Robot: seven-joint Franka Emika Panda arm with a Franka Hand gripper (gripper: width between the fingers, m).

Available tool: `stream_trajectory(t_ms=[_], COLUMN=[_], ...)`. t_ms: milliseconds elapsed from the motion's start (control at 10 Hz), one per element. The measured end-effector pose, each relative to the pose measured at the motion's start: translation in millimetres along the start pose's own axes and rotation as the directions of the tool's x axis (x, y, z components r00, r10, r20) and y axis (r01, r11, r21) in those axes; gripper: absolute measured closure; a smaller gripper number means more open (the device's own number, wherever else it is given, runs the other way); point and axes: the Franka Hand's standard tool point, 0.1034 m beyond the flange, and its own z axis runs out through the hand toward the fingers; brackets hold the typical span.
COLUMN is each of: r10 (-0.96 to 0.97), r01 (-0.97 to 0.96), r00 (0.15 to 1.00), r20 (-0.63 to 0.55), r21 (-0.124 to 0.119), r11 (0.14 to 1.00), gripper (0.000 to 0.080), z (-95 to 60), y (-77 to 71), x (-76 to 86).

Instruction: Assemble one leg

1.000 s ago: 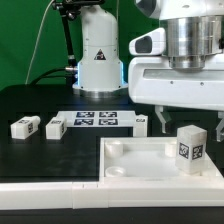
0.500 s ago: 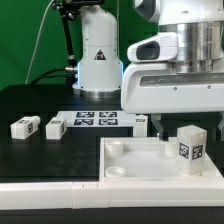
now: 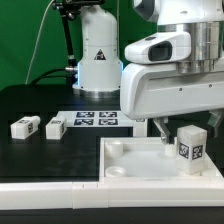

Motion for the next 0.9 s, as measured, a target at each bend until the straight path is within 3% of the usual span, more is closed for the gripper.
stream_trajectory(t_ms=[100,200,300,500,600,900], r10=[0.015,0.031,0.030,0.290,0.478,0.781], r01=[-0.015,-0.031,-0.030,-0.290,-0.478,-0.780], r00=[1.000,1.000,1.000,0.957,0.878,0.623], r20=[0.000,0.000,0.000,-0.019,-0.027,-0.035], r21=[0.000,0.000,0.000,0.005,0.019,0.054], r11=[1.000,1.000,1.000,0.957,0.878,0.624], gripper=[0.0420,0.0510,0.0509,0.0509,0.0509,0.0509], z=[0.0,0.0,0.0,0.5,0.7,1.7], y=[-0.1,-0.2,-0.2,-0.4,-0.2,-2.2], x=[0.0,0.0,0.0,0.4,-0.3,-2.3])
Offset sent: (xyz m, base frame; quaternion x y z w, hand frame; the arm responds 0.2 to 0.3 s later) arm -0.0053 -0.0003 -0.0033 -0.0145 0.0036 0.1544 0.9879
